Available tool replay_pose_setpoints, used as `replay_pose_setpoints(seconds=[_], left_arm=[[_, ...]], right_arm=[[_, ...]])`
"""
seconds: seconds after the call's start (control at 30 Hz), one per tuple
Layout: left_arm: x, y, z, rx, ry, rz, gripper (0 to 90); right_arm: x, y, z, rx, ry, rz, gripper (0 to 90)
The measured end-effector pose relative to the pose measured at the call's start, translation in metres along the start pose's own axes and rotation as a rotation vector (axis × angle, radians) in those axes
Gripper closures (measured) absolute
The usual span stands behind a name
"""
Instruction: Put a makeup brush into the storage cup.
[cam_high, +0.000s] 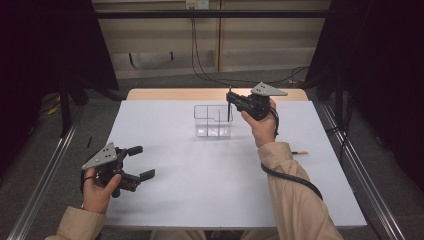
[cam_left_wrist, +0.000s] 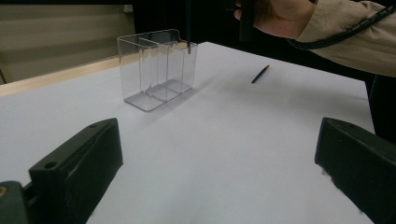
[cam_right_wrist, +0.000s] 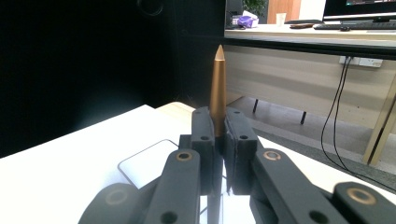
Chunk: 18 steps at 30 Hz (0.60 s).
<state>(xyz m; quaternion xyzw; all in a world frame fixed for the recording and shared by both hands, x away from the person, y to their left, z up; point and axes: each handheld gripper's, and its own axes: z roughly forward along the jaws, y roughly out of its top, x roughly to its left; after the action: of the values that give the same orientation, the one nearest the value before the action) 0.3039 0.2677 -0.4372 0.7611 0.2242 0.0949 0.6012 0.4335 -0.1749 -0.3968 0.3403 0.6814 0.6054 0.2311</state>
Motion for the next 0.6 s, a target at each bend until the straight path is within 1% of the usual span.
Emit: replay_pose_setpoints(seconds=[0.3,0.6], left_arm=[[0.0000,0.0003,0.0000,0.002,0.002,0.004,0.8],[-0.0002,0.0001,0.0000,0.002,0.002,0.004,0.8]], right_arm=[[-0.0023,-0.0032,-0.0010,0.001,0.000,-0.001,83.9],[-0.0043,-0.0096,-0.0021,0.014,0.001,0.001,83.9]])
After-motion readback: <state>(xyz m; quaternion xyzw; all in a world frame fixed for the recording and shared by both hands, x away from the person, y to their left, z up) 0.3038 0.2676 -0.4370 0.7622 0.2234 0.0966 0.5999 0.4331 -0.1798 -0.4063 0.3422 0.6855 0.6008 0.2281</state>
